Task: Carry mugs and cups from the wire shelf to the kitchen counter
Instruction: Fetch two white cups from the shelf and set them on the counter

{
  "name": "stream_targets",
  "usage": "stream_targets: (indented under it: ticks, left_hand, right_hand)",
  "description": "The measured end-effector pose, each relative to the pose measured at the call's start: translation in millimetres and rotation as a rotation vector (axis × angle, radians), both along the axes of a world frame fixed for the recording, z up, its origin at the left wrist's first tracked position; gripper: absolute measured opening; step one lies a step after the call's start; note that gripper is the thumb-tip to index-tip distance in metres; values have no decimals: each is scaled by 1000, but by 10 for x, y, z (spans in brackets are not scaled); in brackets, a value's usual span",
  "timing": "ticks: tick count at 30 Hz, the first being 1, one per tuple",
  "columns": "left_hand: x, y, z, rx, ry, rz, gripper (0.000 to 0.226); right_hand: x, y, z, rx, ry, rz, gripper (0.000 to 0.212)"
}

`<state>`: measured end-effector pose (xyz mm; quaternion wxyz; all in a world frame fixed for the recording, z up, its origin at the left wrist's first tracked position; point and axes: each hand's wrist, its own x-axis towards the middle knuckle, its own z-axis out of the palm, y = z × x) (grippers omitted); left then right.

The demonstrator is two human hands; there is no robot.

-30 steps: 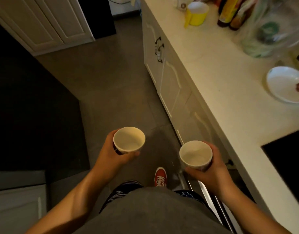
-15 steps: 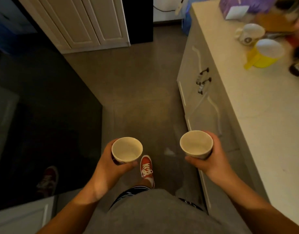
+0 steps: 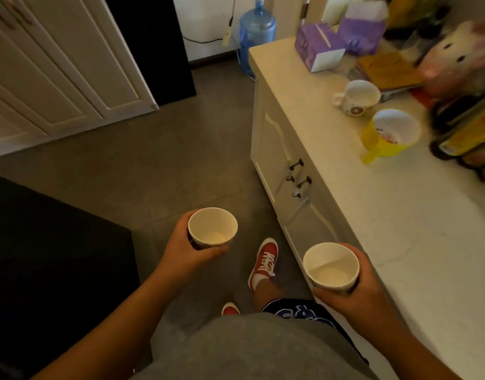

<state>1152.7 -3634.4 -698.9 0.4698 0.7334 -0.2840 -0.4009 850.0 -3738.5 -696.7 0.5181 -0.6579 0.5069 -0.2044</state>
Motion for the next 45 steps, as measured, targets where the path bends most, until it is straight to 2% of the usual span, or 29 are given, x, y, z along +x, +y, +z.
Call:
stream_targets:
  ticks: [13,17,20,33,38,45]
  left_hand:
    - [527,-1851,157,26,7,-76,86]
    - [648,-2372,257,42,8,-175,102]
    - [756,-2822,257,36,-16,-295,94]
    - [975,-4581,27,-5,-170,-994,87]
    - [806,-4815,-100,-29,-239,-1168,79]
    - [690,-4909,-257,-94,-302,-1332,89]
  right_hand:
    - [810,-2004,-57,-10,-65,27,87]
    - [971,-2380,-24,-20,-103,-14,92]
    - [1045,-2561,-37,-49,-84,-62,94]
    - [1488,-2557,0,-58,128,-628,89]
    - [1613,-2352,-11,-39,148,-856,92]
    - [1690,-2103,65,-25,193,-1054,89]
